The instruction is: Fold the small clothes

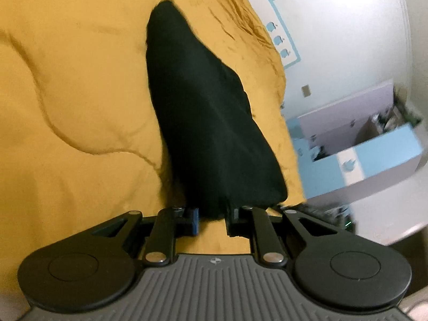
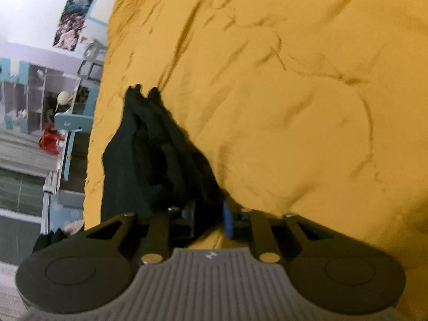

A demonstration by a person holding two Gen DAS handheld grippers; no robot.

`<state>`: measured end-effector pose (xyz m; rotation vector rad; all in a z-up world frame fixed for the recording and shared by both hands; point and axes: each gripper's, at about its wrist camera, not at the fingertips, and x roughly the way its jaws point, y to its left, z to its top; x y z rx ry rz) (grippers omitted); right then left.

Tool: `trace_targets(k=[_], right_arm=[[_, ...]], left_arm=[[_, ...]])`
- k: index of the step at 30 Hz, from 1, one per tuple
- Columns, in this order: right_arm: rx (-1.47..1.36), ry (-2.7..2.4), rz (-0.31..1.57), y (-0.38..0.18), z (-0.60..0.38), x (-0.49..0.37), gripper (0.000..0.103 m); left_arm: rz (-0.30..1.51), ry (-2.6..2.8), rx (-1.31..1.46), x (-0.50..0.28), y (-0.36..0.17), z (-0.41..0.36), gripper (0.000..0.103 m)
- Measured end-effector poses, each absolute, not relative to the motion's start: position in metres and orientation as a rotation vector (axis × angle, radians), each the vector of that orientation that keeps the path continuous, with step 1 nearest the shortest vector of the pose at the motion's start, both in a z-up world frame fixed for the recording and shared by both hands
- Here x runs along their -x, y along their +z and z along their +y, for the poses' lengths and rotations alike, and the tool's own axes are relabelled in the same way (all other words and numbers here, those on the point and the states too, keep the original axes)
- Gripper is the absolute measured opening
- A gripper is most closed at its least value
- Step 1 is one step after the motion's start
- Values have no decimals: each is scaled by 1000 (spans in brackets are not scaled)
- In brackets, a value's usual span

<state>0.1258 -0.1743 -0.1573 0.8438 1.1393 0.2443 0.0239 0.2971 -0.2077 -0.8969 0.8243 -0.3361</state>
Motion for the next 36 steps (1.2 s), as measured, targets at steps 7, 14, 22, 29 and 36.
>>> trace_targets(k=[7, 14, 22, 29, 36], right_arm=[[-185, 304, 798, -60, -128, -96, 54], [194, 421, 754, -74, -41, -83, 37], [108, 420, 905, -127, -65, -91, 21], [131, 453, 776, -74, -56, -105, 32], [130, 632, 653, -49, -2, -212, 37]], left_arm=[[693, -211, 652, -7, -137, 295, 19], [686, -218, 562, -49, -140, 238, 34], [764, -193, 709, -32, -212, 250, 12], [723, -179, 705, -38, -170, 274, 23], [625, -209, 517, -140, -123, 288, 32]])
